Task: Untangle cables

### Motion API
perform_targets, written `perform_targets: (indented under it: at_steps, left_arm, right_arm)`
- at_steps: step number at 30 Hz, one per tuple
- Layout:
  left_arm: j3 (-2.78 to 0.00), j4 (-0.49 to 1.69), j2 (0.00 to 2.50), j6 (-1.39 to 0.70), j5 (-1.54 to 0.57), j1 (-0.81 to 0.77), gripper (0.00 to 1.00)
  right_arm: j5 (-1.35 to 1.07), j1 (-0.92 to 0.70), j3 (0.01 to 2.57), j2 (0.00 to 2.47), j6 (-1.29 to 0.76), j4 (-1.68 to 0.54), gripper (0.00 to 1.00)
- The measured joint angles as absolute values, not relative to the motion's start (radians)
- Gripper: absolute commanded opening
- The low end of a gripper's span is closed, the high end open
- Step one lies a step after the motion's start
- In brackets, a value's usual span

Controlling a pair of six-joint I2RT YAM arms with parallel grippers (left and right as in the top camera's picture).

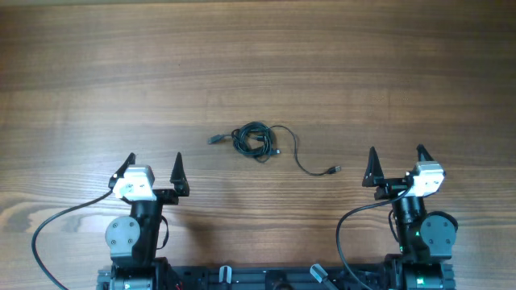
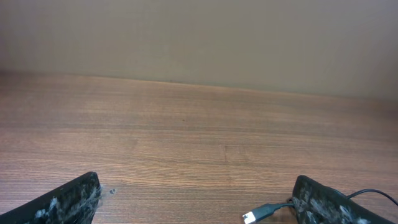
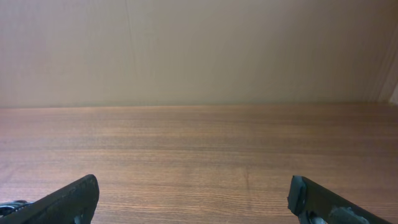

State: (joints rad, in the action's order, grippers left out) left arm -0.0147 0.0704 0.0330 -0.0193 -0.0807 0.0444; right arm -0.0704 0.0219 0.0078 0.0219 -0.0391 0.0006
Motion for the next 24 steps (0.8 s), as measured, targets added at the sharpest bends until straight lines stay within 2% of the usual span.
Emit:
perform_targets:
  at_steps: [10, 14, 19, 24]
  left_arm:
    - [-0.014, 0.061, 0.035, -0.020, -0.080, 0.044, 1.00]
    - [-0.013, -0.043, 0.038, -0.021, -0.154, 0.044, 1.00]
    - [-0.086, 0.018, 0.044, -0.099, -0.196, 0.044, 1.00]
    - [-0.233, 0.194, 0.113, -0.149, -0.208, 0.044, 1.00]
  right_arm:
    - [-0.070, 0.022, 0.008, 0.022, -0.039, 0.001, 1.00]
    - [-0.070, 0.022, 0.008, 0.022, -0.039, 0.001, 1.00]
    - [-0.070, 0.022, 0.008, 0.022, -0.039, 0.001, 1.00]
    - [-0.070, 0.022, 0.008, 0.021, -0.039, 0.001, 1.00]
